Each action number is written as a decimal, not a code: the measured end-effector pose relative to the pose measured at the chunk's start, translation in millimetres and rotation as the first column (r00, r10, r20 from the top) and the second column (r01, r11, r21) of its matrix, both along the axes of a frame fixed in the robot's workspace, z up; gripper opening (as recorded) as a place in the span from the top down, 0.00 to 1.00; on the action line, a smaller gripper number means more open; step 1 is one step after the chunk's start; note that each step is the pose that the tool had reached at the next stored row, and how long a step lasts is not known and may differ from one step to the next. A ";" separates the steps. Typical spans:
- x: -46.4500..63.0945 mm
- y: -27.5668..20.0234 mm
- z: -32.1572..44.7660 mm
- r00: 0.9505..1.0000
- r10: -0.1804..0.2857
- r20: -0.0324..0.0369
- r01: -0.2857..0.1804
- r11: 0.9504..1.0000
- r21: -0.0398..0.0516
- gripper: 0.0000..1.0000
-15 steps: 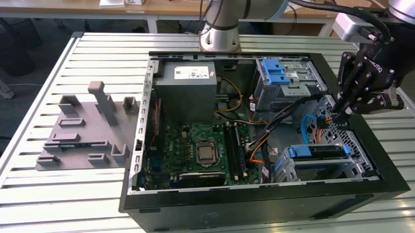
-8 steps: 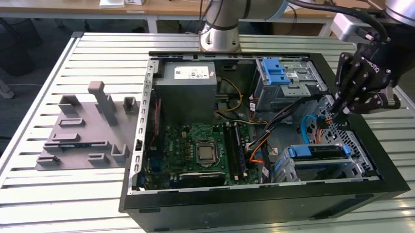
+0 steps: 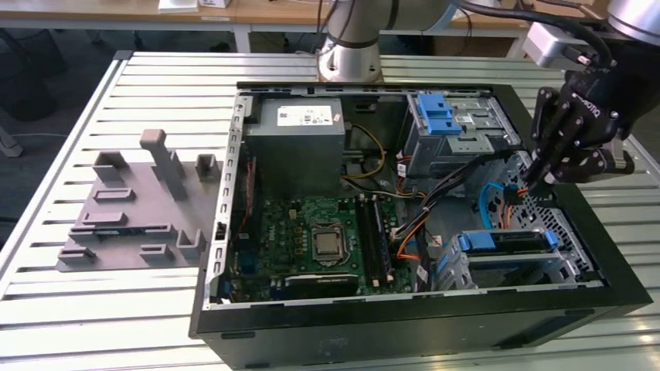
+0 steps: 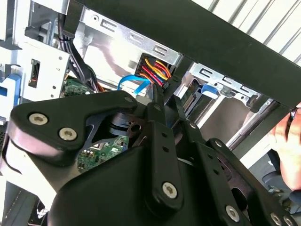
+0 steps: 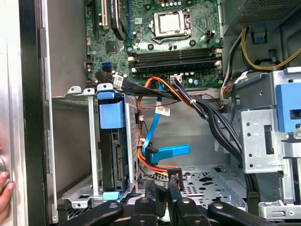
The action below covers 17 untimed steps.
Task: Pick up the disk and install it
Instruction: 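Insert the first disk wire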
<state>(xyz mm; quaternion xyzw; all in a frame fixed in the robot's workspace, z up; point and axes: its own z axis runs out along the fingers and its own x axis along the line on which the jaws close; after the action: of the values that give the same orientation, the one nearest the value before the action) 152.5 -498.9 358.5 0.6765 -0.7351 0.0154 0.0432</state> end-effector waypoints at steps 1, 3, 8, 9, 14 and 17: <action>0.1 0.4 -0.6 1.000 0.000 0.000 0.000 1.000 -0.005 0.75; 0.4 1.2 -1.7 1.000 0.000 0.000 0.000 1.000 -0.020 0.75; 1.1 3.9 -4.4 1.000 0.000 0.000 0.000 0.998 -0.061 0.75; 1.2 4.4 -4.8 1.000 0.000 0.000 0.000 0.998 -0.070 0.75; 1.3 5.2 -5.1 1.000 0.000 0.000 0.000 0.996 -0.084 0.83; 1.3 5.3 -5.1 1.000 0.002 0.000 -0.002 0.996 -0.084 0.84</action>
<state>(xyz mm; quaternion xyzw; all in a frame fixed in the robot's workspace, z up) 153.8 -493.6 353.4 0.6748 -0.7331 0.0462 0.0717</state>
